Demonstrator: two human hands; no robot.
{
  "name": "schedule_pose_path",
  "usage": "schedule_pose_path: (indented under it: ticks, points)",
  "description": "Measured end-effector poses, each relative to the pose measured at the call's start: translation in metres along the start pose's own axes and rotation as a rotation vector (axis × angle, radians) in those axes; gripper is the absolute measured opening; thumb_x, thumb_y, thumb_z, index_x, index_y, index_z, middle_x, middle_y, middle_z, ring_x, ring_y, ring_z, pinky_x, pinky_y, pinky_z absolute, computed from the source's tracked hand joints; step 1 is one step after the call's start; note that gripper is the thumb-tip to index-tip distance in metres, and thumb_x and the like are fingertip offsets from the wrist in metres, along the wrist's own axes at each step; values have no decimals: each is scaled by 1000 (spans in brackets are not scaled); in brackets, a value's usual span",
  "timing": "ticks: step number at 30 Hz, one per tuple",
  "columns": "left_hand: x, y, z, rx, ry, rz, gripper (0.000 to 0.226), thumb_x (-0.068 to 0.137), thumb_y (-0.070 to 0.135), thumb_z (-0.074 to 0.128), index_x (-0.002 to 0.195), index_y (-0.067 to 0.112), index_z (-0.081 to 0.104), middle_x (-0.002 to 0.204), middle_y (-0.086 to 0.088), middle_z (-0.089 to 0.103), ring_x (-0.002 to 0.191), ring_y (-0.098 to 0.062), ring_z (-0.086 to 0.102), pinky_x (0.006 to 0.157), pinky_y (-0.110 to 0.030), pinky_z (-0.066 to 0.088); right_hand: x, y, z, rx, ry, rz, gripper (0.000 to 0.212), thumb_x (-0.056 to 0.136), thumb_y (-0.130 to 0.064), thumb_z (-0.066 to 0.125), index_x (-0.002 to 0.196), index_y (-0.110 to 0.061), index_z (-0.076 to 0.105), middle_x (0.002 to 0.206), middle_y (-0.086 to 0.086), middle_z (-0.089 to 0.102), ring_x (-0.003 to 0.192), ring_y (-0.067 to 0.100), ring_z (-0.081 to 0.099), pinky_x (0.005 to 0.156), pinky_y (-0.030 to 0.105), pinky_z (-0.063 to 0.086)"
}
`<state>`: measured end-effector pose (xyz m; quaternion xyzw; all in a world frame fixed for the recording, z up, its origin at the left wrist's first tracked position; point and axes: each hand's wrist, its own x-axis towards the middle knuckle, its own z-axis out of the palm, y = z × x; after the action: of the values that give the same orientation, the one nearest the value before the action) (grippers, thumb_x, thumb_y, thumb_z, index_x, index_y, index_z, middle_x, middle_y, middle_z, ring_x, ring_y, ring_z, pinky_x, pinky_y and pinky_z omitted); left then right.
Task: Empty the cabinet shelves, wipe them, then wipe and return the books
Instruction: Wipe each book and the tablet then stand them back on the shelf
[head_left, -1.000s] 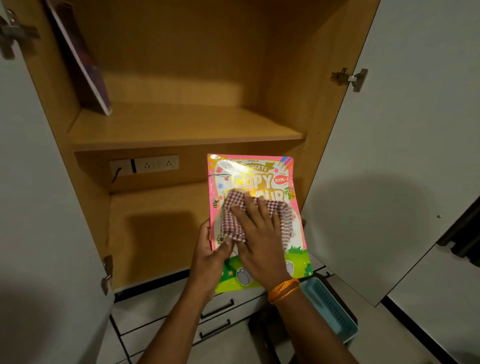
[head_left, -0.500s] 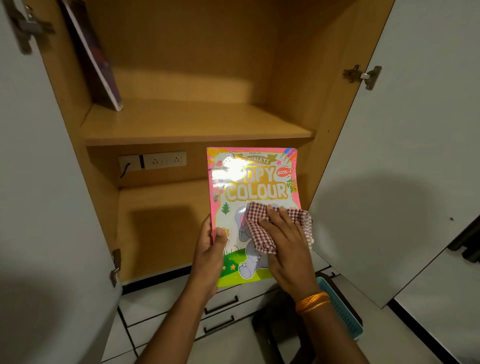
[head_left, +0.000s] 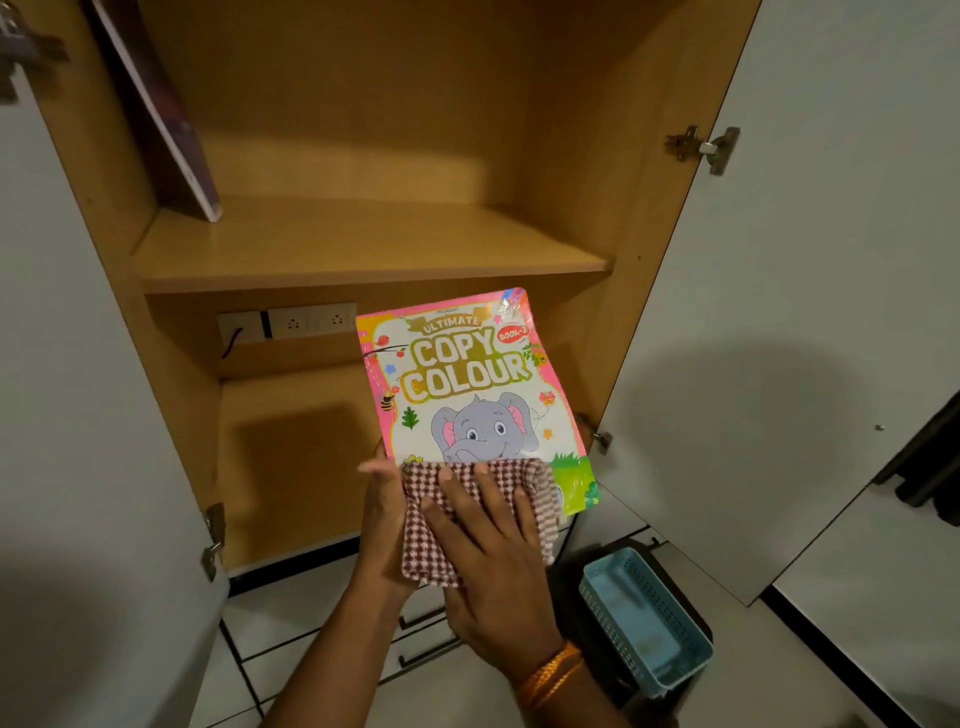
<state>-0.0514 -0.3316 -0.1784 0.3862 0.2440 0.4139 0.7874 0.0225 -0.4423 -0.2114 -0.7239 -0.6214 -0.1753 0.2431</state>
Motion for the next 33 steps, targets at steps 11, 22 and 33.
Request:
schedule_pose_path:
  ticks: [11, 22, 33]
  points:
    - [14, -3, -9, 143, -87, 27, 57, 80, 17, 73, 133, 29, 55, 125, -3, 72, 113, -31, 70, 95, -57, 55, 11, 61, -13, 561, 393, 546, 50, 98, -18, 47, 144, -39, 45, 150, -9, 49, 140, 8, 42, 115, 38, 36]
    - [21, 9, -20, 299, -113, 79, 41, 89, -2, 69, 124, 18, 61, 112, -6, 76, 97, -26, 75, 74, -39, 63, 3, 114, -52, 1575, 179, 1058, 44, 97, -31, 62, 131, -4, 60, 126, 23, 67, 114, 44, 65, 104, 65, 44]
    - [31, -4, -21, 691, -46, 207, 44, 91, 31, 74, 126, 47, 52, 99, 33, 71, 96, 9, 68, 82, -19, 56, 18, 80, -74, 1312, 227, 813, 40, 83, 6, 72, 120, -6, 66, 113, 13, 75, 102, 35, 72, 89, 52, 57]
